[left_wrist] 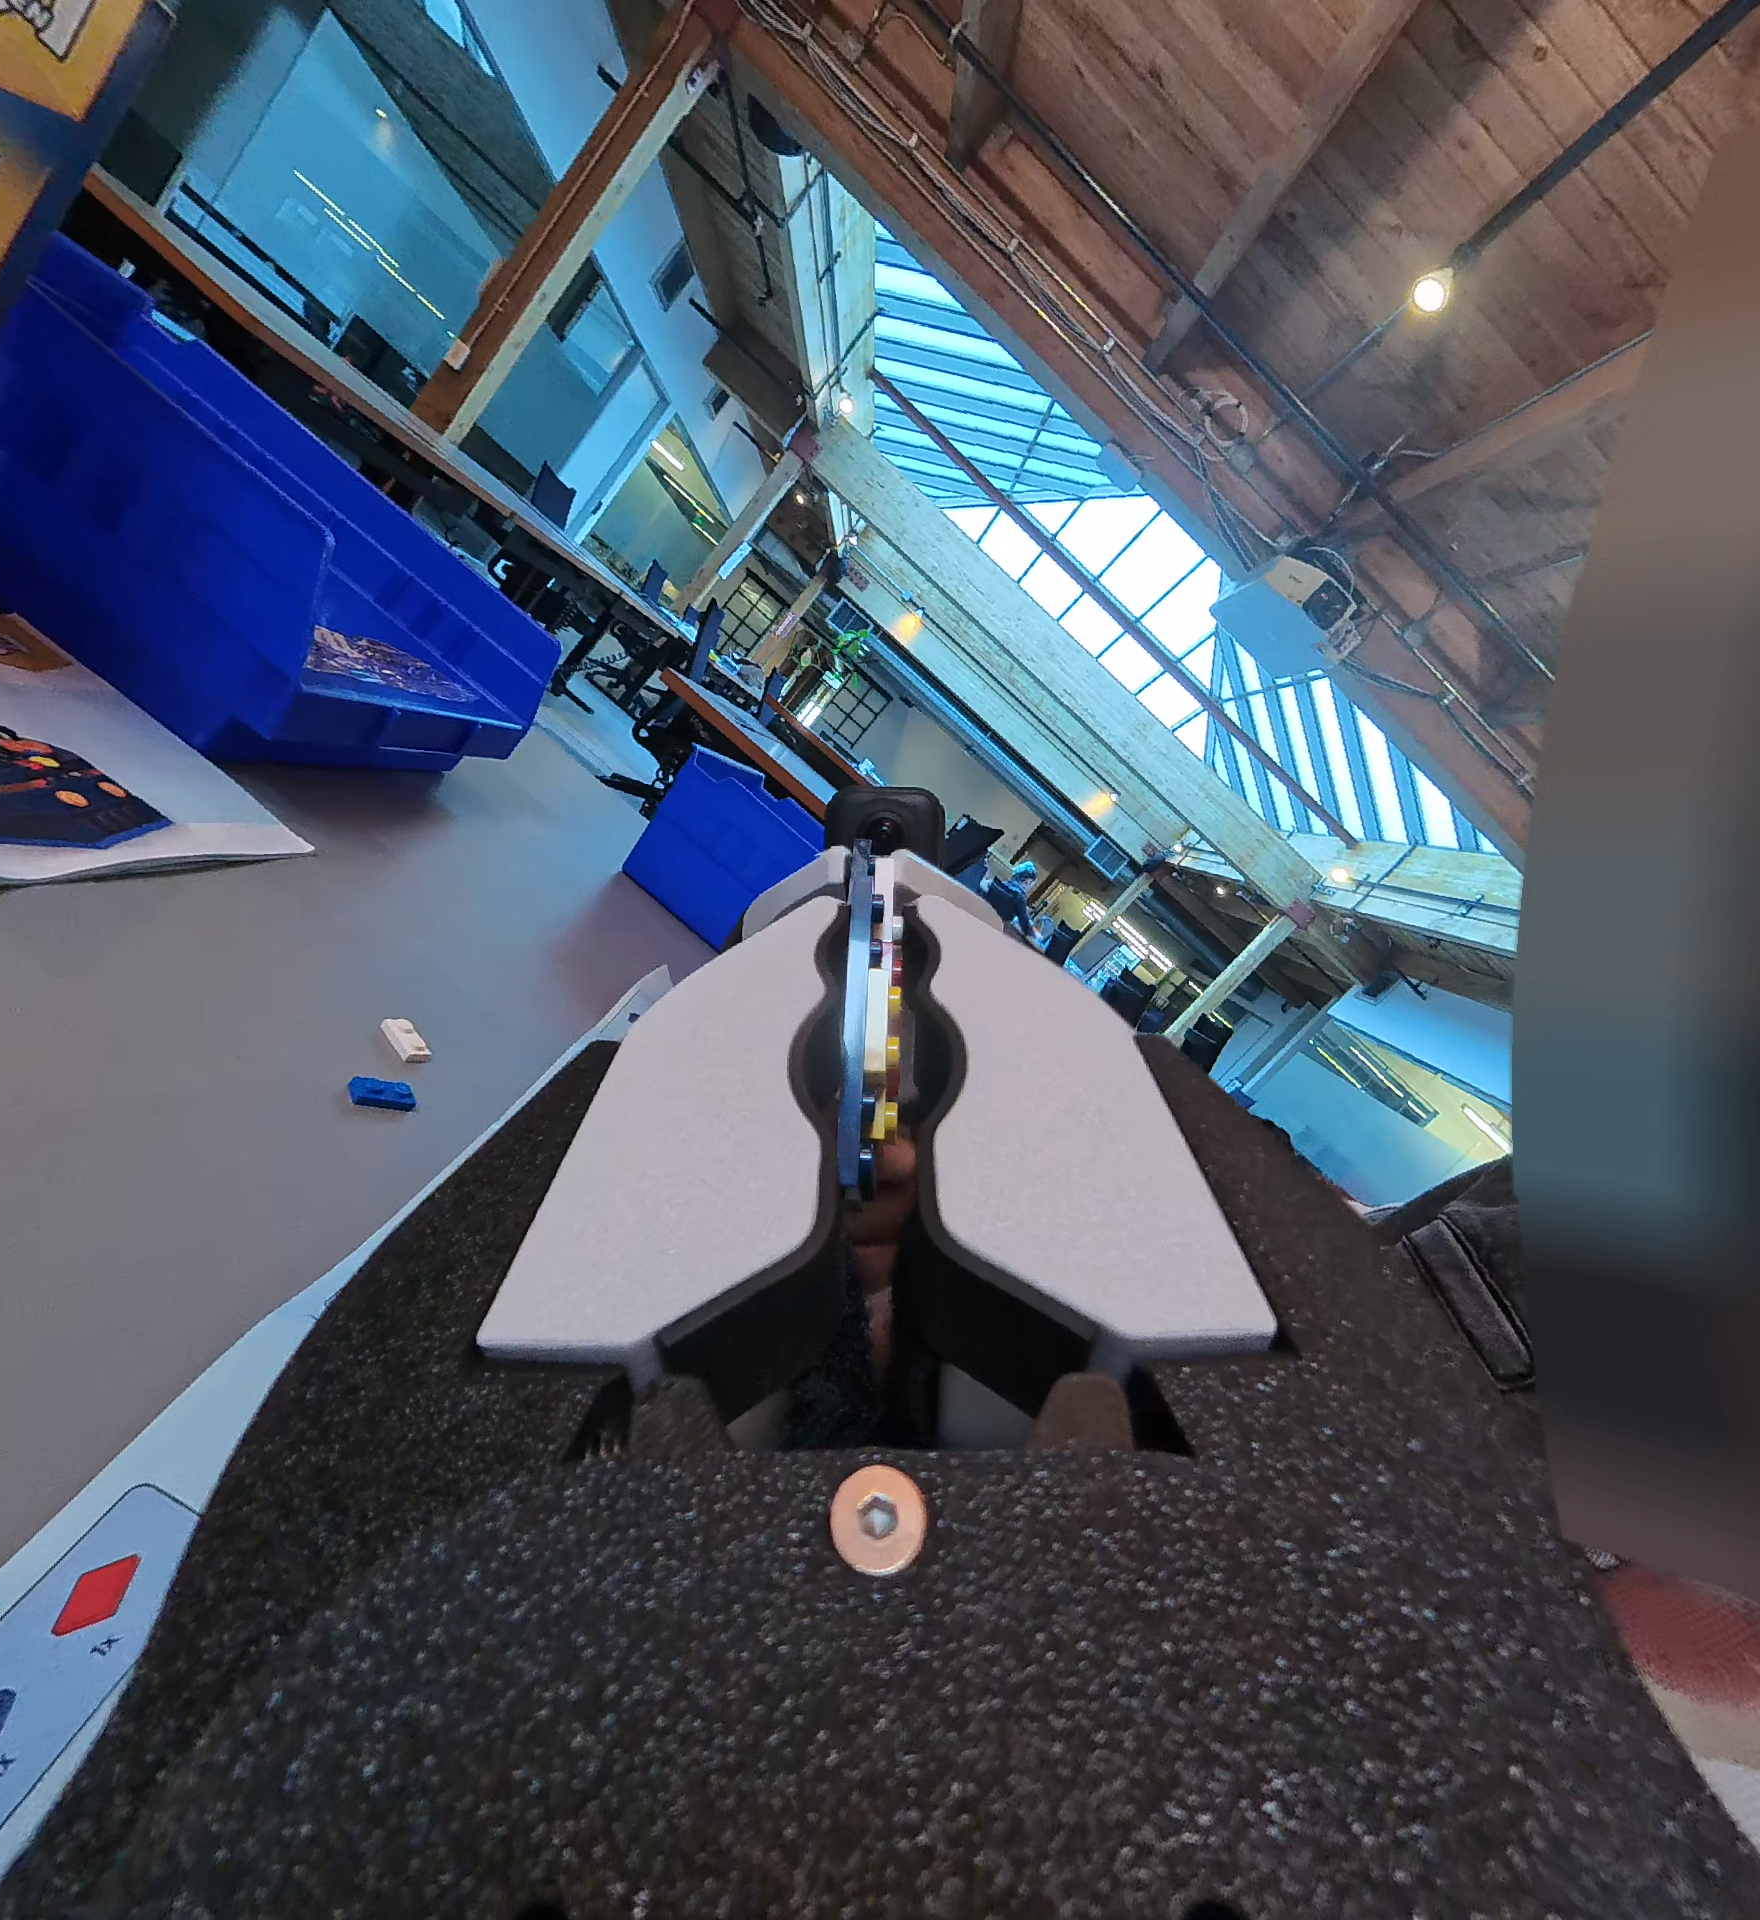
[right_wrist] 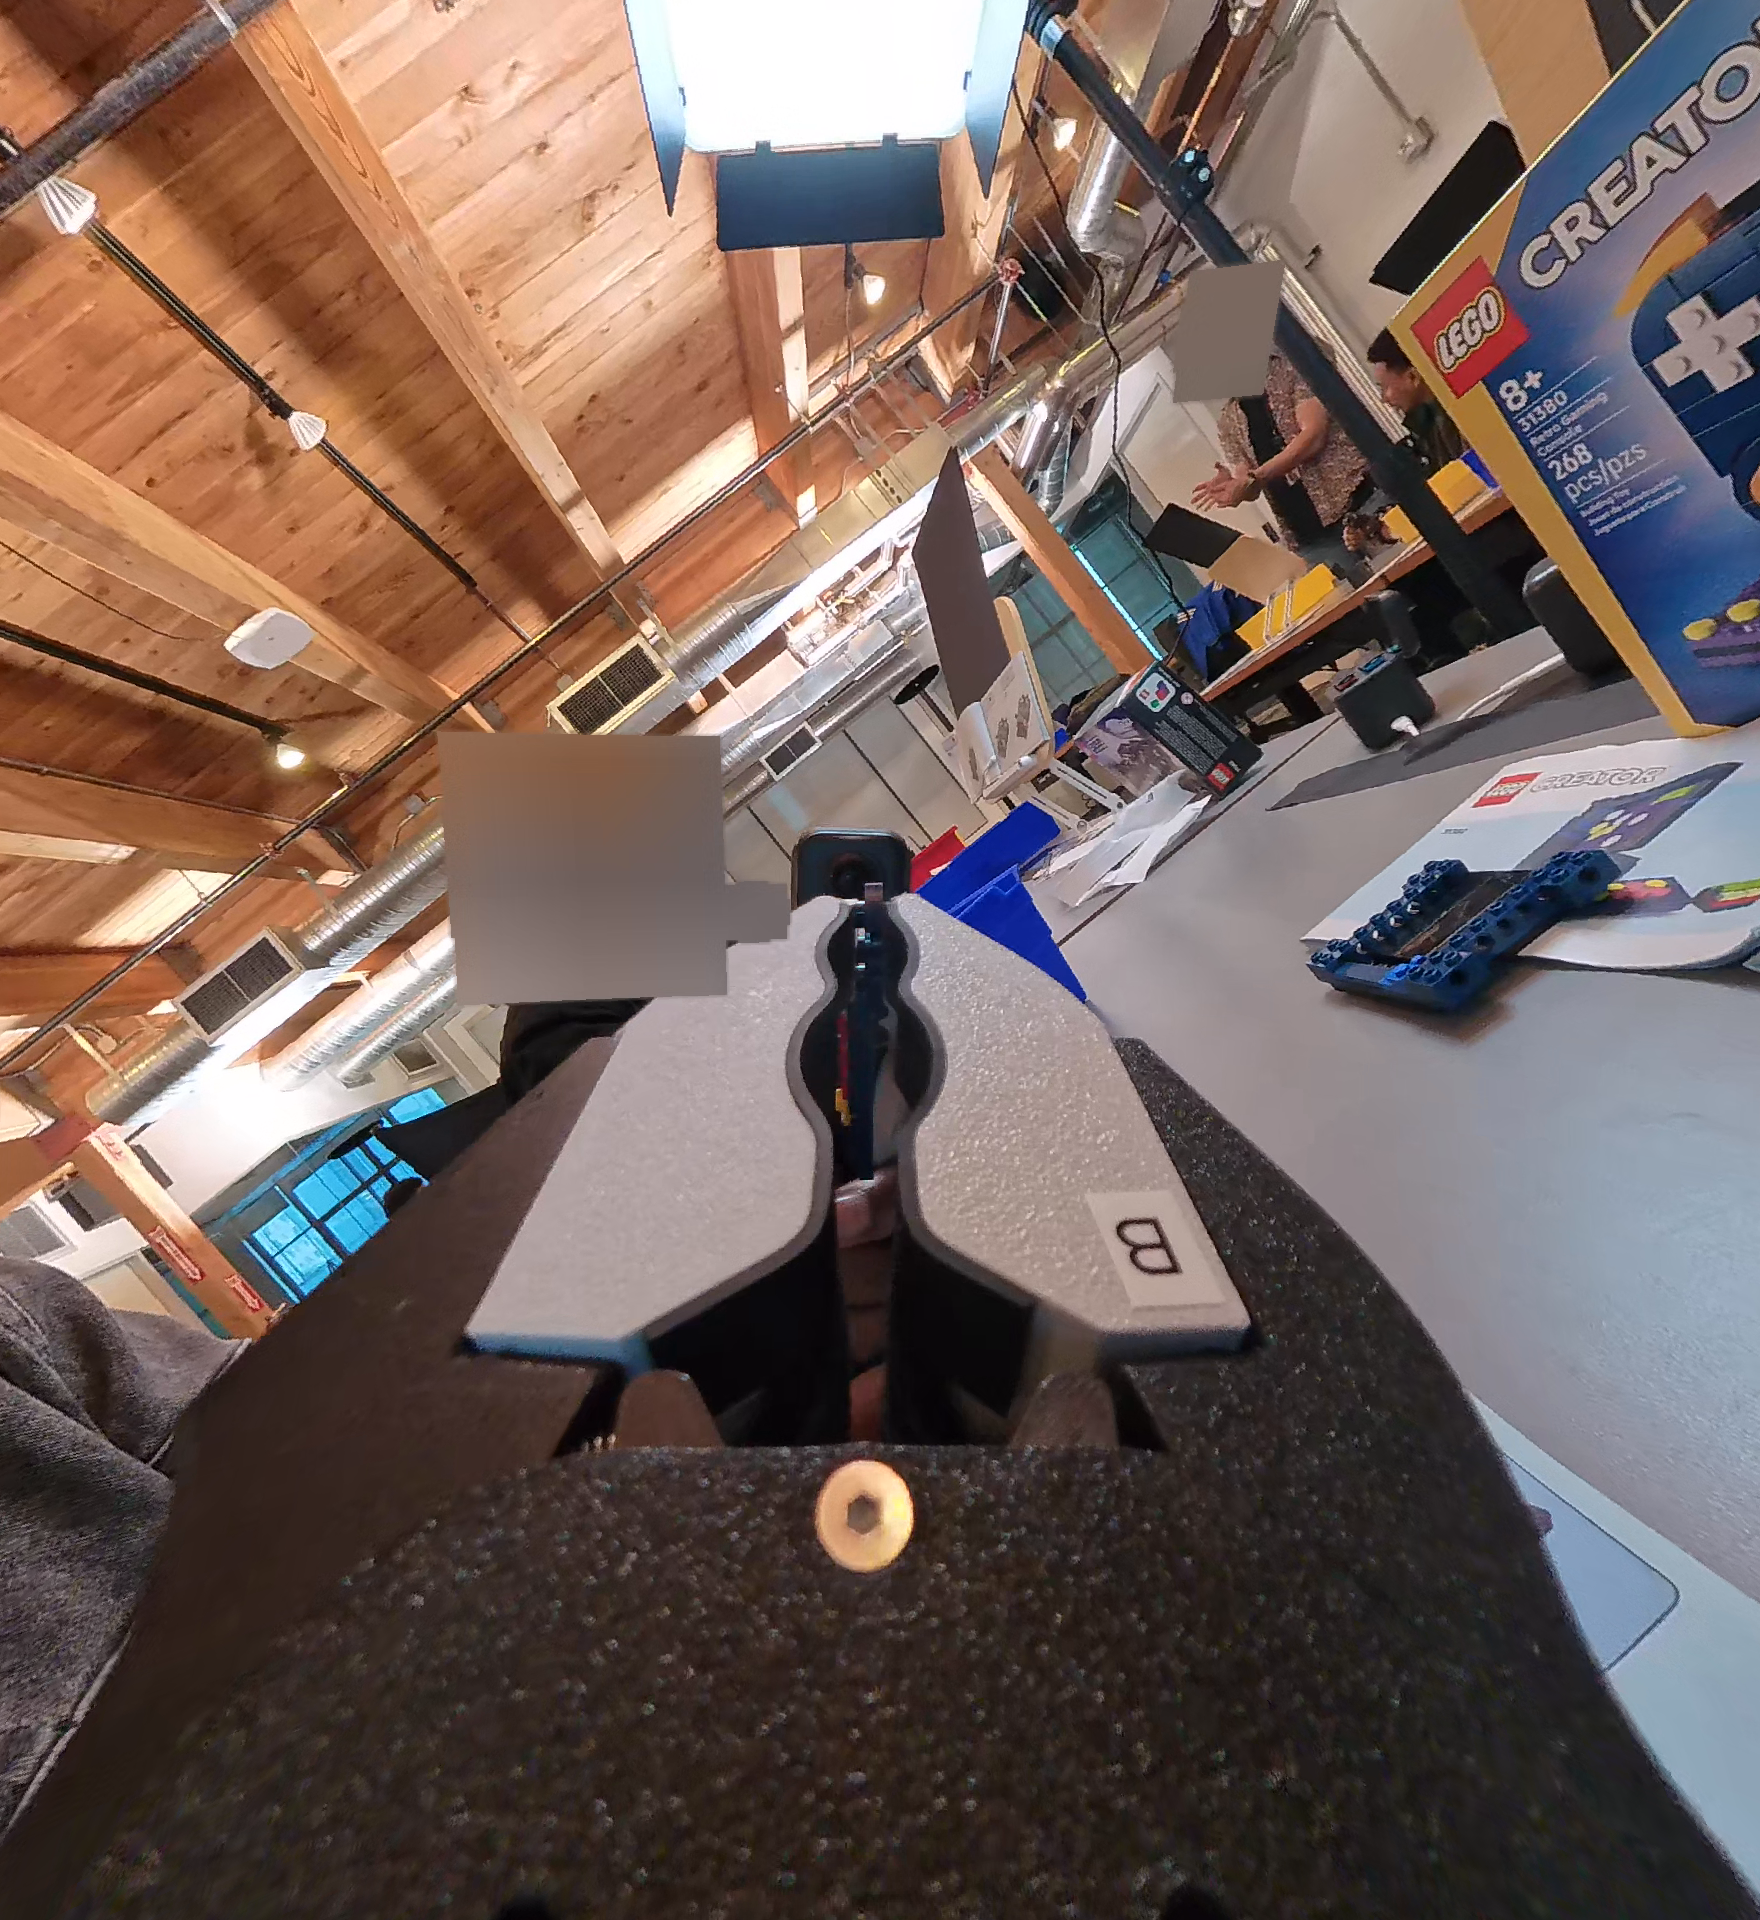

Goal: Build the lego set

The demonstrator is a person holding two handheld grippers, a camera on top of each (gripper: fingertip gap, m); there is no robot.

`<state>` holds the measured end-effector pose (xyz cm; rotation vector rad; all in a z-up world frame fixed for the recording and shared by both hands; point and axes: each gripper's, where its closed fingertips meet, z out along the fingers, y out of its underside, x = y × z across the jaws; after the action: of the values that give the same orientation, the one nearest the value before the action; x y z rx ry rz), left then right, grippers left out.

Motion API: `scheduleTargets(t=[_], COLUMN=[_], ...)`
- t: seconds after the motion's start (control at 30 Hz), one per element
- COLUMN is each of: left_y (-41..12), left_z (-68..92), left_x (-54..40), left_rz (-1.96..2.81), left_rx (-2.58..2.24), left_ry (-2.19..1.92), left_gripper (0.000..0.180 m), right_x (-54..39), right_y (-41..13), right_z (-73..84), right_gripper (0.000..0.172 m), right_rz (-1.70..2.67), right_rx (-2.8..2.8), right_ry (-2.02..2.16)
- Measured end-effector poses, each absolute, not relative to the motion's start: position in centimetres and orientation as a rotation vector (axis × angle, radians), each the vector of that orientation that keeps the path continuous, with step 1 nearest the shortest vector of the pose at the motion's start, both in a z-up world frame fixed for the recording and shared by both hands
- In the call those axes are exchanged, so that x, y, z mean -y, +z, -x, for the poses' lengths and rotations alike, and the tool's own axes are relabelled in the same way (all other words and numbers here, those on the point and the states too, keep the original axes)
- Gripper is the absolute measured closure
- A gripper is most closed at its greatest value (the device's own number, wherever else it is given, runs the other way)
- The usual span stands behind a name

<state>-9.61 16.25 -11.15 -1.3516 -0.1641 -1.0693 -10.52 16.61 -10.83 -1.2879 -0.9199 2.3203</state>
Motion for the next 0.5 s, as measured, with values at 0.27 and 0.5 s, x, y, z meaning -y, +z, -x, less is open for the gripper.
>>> scheduleTargets(t=[0.27, 0.5], left_y=[-11.59, -11.89], left_z=[9.84, 9.88], left_x=[-16.55, -16.67], left_rz=[1.349, 1.372], left_rx=[0.223, 0.222], left_ry=[-1.115, -1.094], left_gripper=[0.173, 0.173], right_x=[-16.89, -16.98], right_y=[-11.35, -11.64], right_z=[10.74, 10.79], right_gripper=[0.167, 0.167], right_rz=[1.33, 1.369], right_rx=[0.91, 0.908], right_ry=[2.318, 2.337])
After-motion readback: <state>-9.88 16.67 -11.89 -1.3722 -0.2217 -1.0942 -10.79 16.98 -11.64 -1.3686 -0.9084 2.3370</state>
